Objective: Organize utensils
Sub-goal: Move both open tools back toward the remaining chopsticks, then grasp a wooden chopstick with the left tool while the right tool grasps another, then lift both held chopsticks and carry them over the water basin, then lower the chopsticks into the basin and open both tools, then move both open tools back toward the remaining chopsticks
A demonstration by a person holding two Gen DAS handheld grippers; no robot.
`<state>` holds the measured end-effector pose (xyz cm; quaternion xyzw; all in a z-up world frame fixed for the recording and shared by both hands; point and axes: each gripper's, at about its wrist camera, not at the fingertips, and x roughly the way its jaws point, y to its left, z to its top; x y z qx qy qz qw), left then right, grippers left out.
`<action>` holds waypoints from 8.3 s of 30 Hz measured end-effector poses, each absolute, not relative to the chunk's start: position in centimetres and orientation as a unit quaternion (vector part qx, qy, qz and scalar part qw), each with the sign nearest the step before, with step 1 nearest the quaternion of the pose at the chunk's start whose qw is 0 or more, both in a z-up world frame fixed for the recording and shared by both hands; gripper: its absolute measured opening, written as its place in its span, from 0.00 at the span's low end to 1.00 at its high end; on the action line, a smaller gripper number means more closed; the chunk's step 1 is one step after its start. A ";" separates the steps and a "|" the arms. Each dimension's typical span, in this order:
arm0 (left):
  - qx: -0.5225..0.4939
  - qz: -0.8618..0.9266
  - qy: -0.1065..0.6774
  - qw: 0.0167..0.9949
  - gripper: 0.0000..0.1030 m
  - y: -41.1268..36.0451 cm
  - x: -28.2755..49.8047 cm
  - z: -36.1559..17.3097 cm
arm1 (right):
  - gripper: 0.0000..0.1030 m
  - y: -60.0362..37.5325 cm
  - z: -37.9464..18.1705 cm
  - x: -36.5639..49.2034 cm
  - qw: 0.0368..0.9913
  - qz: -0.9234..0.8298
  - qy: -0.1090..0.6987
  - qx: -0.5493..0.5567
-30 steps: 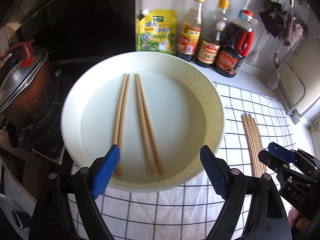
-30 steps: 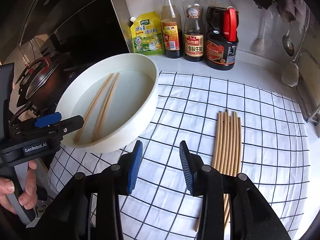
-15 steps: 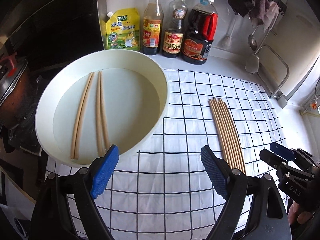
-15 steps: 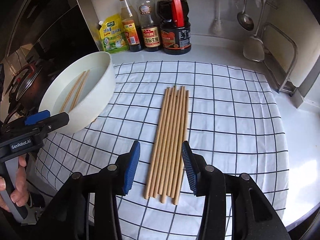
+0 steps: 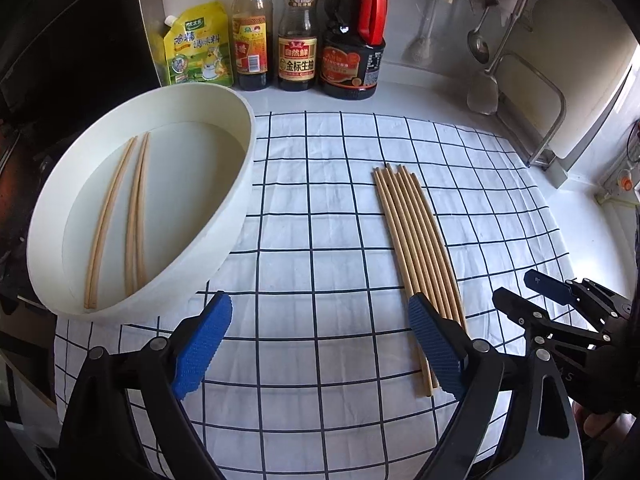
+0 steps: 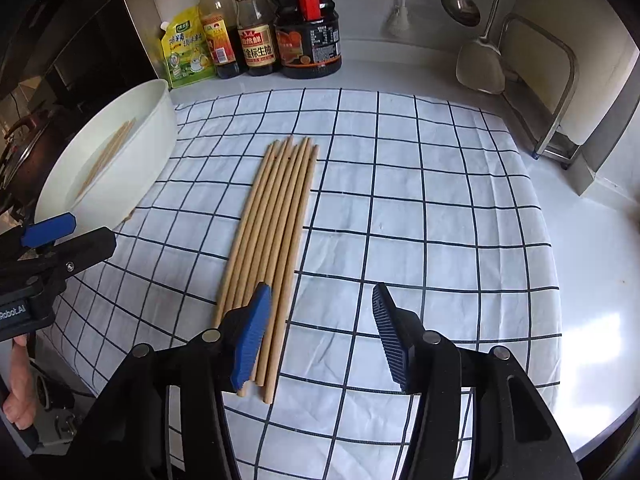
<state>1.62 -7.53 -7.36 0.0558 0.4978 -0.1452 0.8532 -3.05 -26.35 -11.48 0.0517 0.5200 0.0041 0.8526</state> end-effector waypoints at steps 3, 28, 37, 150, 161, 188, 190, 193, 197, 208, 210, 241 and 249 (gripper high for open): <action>0.060 -0.146 0.502 0.850 0.85 -8.0 1.9 -8.0 | 0.49 -26.5 -12.6 -2.5 0.848 0.007 0.526 0.060; 0.065 -0.146 0.518 0.841 0.85 -9.5 2.9 -10.1 | 0.50 -24.4 -14.9 0.7 0.842 -0.008 0.539 0.008; 0.064 -0.147 0.522 0.838 0.85 -10.3 3.3 -11.1 | 0.50 -26.3 -15.3 0.1 0.843 -0.014 0.537 0.014; 0.054 -0.136 0.428 0.892 0.07 4.1 5.5 1.7 | 0.07 -13.5 -2.6 3.8 0.891 0.102 0.438 0.066; 0.033 -0.091 0.434 0.896 0.07 10.4 8.7 1.2 | 0.07 -7.6 -2.7 7.8 0.886 0.141 0.437 0.061; 0.023 -0.082 0.516 0.852 0.07 12.9 16.1 -7.6 | 0.07 -1.2 -10.2 16.5 0.841 0.141 0.520 0.051; 0.024 -0.081 0.523 0.848 0.07 12.9 16.3 -8.0 | 0.07 -1.2 -10.6 16.7 0.837 0.139 0.526 0.049; 0.019 -0.082 0.532 0.843 0.07 13.0 16.7 -8.4 | 0.07 -1.2 -10.9 16.8 0.835 0.139 0.531 0.047; 0.018 -0.082 0.535 0.841 0.07 12.9 17.0 -8.3 | 0.07 -1.4 -11.3 17.0 0.832 0.137 0.535 0.048; 0.016 -0.085 0.539 0.838 0.07 12.9 16.9 -8.4 | 0.07 -1.5 -11.0 16.7 0.833 0.135 0.534 0.047; 0.014 -0.084 0.537 0.839 0.08 12.9 16.9 -8.3 | 0.14 -1.7 -10.7 16.6 0.835 0.134 0.531 0.049; 0.024 -0.064 0.481 0.874 0.82 13.3 11.5 -3.6 | 0.32 -5.5 -5.9 9.8 0.870 0.112 0.476 0.070; 0.039 -0.086 0.473 0.876 0.84 11.4 9.7 -2.7 | 0.35 -8.5 -5.0 7.1 0.876 0.085 0.466 0.087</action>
